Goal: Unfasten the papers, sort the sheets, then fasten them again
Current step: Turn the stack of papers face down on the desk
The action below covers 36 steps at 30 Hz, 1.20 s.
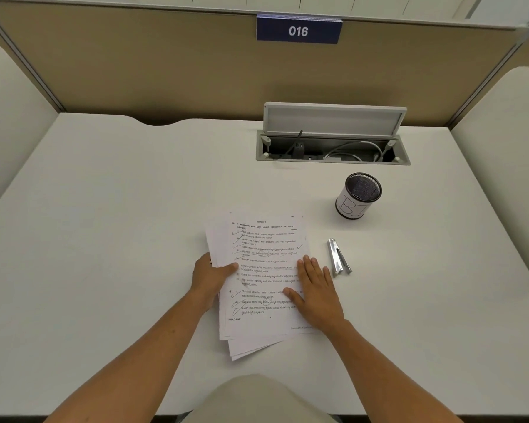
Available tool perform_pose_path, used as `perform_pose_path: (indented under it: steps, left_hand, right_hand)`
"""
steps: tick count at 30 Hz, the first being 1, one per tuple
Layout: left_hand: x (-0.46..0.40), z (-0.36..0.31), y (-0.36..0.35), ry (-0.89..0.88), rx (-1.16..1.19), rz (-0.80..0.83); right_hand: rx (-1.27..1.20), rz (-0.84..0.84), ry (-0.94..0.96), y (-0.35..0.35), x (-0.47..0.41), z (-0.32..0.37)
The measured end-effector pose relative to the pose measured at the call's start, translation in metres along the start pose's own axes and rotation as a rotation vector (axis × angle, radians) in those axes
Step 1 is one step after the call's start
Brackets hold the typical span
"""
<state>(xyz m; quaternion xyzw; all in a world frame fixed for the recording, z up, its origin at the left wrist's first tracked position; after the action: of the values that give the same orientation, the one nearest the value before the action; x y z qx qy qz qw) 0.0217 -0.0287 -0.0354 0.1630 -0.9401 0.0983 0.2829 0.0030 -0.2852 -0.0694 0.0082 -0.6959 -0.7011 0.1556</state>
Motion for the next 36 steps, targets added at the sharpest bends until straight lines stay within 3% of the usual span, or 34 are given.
perform_pose_path:
  steps: [4, 10, 15, 19, 22, 24, 28, 31, 36]
  left_hand:
    - [0.010, -0.030, -0.009, -0.313, -0.274, 0.041]
    - [0.020, -0.107, -0.023, -0.679, -0.380, 0.028]
    - [0.055, -0.170, -0.040, -1.267, -0.576, 0.100]
    - [0.075, -0.160, -0.053, -1.540, -0.765, 0.224]
    - [0.075, -0.125, -0.053, -1.566, -0.892, 0.324]
    - [0.071, -0.100, -0.048, -1.531, -0.940, 0.365]
    - [0.060, -0.052, -0.034, -1.423, -1.015, 0.436]
    - [0.053, -0.026, -0.025, -1.317, -1.087, 0.483]
    - [0.046, -0.001, -0.019, -1.149, -1.192, 0.590]
  right_hand:
    - [-0.250, -0.134, -0.098, 0.012, 0.002, -0.002]
    - [-0.710, -0.204, -0.298, 0.029, 0.001, -0.009]
    - [-1.150, -0.216, -0.466, 0.048, -0.009, -0.015]
    - [-1.612, -0.187, -0.548, 0.064, -0.024, -0.018]
    - [-1.811, -0.137, -0.568, 0.070, -0.031, -0.025]
    - [-1.799, -0.074, -0.576, 0.070, -0.032, -0.028]
    - [-1.508, 0.053, -0.594, 0.055, -0.027, -0.024]
    - [-1.364, 0.066, -0.629, 0.037, -0.018, -0.023]
    - [-1.023, 0.051, -0.532, 0.027, -0.013, -0.018]
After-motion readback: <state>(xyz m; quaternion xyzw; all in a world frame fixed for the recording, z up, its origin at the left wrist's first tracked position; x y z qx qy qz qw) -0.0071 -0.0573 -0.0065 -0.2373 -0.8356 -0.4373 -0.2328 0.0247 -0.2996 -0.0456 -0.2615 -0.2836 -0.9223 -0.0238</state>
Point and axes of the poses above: each hand's wrist, its own x-axis away from the middle knuckle, its own y-axis out of the back of the hand, z = x × y, the point moved 5 cm from there along -x, towards the middle knuckle, and after that the axes turned 15 degrees about x, right-handed, at the moved point
